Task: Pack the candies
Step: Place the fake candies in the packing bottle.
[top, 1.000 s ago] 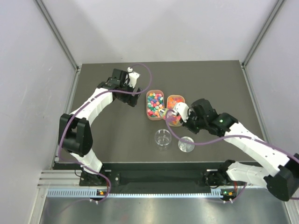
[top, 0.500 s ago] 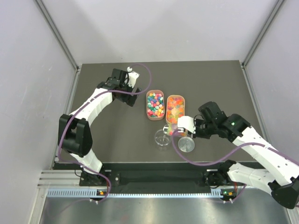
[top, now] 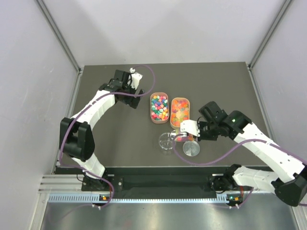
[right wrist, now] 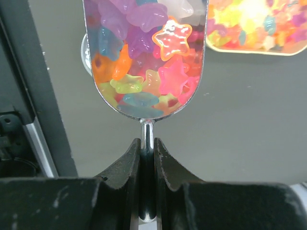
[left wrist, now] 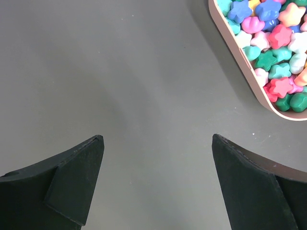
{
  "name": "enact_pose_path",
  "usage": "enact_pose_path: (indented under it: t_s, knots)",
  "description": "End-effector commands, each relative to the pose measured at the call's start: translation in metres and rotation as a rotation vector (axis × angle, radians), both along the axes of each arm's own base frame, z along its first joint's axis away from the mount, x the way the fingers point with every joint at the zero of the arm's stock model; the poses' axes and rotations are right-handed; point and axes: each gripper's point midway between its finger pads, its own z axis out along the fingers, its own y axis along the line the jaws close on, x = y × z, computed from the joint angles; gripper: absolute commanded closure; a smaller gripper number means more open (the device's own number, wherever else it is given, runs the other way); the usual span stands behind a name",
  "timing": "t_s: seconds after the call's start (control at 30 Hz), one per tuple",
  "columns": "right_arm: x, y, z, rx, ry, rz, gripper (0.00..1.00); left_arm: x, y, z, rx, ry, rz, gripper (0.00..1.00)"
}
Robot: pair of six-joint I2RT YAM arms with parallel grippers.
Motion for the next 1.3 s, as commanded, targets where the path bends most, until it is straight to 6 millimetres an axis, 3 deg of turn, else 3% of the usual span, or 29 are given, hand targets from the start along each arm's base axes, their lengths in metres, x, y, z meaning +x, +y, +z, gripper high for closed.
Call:
enact_pose_path:
  t_s: [0.0,0.3,0.5,1.27]
  knots:
    - [0.013,0.011,0.03,-0.005,-0.079,0.037,1.0,0.005,-0.002,0.041,-0.046,-0.092,0.012,0.02]
    - [0.014,0.023,0.031,-0.057,-0.063,0.085,1.0,0.0,-0.002,0.05,-0.07,-0.114,0.024,0.01]
    - [0.01,0.031,0.021,-0.073,-0.055,0.126,1.0,0.002,0.002,0.058,-0.057,-0.132,0.028,0.01]
    - [0.012,0.024,0.019,-0.266,-0.054,0.141,1.0,0.002,-0.001,0.055,-0.09,-0.163,0.035,0.02]
